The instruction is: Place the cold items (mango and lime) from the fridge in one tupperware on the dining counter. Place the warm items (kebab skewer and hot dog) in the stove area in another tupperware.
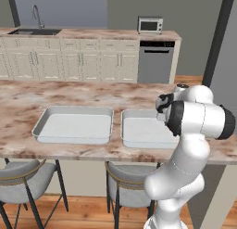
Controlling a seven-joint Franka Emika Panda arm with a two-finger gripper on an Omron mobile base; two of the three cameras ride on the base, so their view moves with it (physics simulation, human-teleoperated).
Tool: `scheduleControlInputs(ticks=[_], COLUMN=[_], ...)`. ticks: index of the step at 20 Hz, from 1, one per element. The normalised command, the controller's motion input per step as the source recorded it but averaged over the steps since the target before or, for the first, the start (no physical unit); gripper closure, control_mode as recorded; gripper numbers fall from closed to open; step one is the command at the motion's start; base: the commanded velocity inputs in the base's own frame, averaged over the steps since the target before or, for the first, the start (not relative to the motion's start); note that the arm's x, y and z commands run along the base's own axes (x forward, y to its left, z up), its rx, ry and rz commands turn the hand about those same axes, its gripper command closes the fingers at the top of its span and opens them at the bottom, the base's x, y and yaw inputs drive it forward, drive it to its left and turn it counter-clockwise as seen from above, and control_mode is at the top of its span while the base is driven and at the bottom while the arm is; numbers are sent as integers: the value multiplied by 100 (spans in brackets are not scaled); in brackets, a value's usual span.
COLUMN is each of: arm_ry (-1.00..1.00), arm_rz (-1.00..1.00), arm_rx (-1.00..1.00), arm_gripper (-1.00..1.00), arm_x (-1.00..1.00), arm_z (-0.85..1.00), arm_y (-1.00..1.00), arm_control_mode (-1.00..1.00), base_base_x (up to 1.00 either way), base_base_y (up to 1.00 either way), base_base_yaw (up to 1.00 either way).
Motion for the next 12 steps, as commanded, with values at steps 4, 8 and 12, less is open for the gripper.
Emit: scheduleControlInputs(ticks=[4, 8, 12], arm_ry=[3, 0, 0], arm_rz=[10, 8, 2], arm_rx=[-1, -2, 0], arm_gripper=[100, 100, -100], arm_x=[66, 26, 1], arm_z=[-57, -61, -23], arm_y=[-19, -18, -8], arm_control_mode=[-100, -100, -100], base_base_x=[0, 0, 0], base_base_y=[0, 0, 0], base_base_yaw=[0, 0, 0])
